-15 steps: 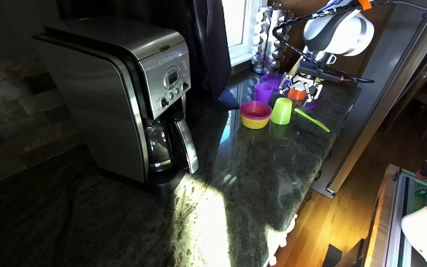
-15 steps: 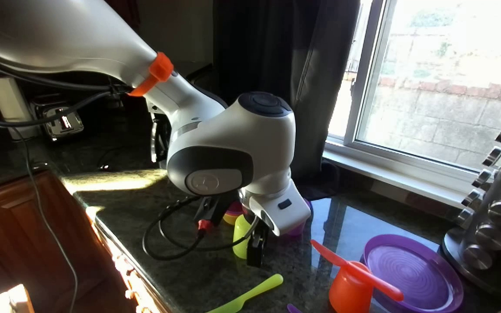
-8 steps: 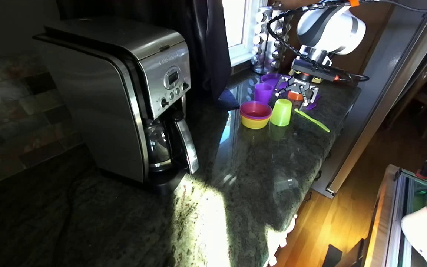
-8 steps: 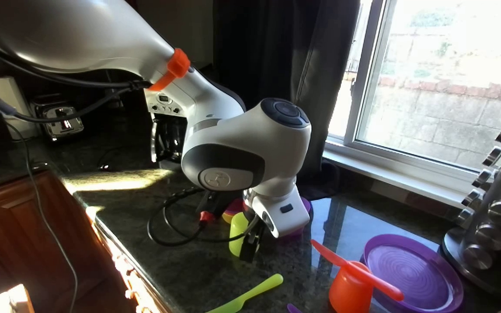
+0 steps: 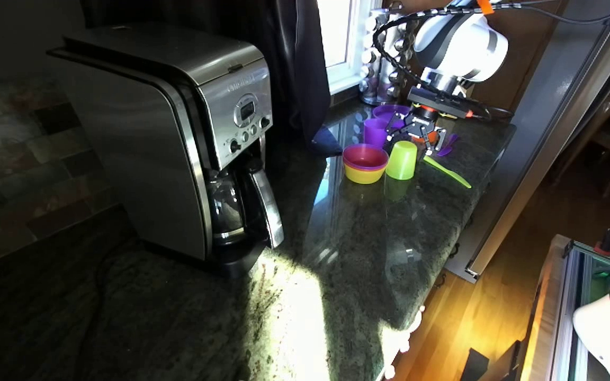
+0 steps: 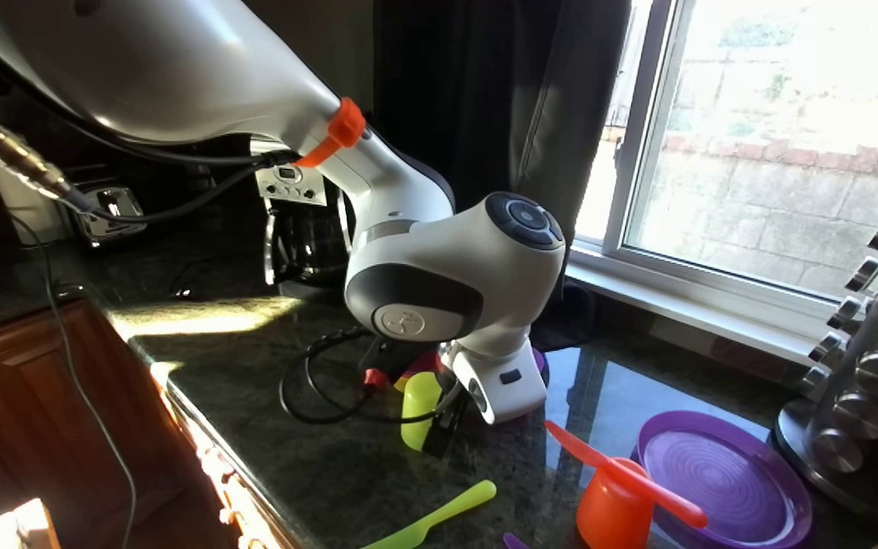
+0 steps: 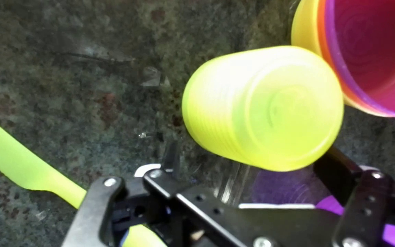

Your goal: Remove the yellow knife from the top of the yellow cup then place the cup upside down.

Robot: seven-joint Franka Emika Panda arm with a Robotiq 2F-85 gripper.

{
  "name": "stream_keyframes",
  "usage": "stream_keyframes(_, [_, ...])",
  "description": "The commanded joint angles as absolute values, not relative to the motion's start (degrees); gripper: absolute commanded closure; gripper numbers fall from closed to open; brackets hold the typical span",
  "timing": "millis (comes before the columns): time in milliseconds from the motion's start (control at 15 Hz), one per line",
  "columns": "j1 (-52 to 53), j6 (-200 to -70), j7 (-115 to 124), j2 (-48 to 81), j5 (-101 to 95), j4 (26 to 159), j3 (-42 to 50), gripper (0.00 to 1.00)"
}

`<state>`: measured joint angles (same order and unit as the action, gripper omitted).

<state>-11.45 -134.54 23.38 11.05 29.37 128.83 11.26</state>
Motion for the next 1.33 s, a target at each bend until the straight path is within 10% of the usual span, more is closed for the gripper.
stream_keyframes(0, [-12.38, -131.49, 22.41, 13.68, 32.36, 125.99, 10.73, 0.0])
stream_keyframes(533, [-12.27, -129.19, 22.63, 16.56, 31.77, 123.74, 10.83, 0.0])
stream_keyframes(1267, [-12.32, -129.42, 22.62, 16.48, 31.03, 123.67, 10.96, 0.85])
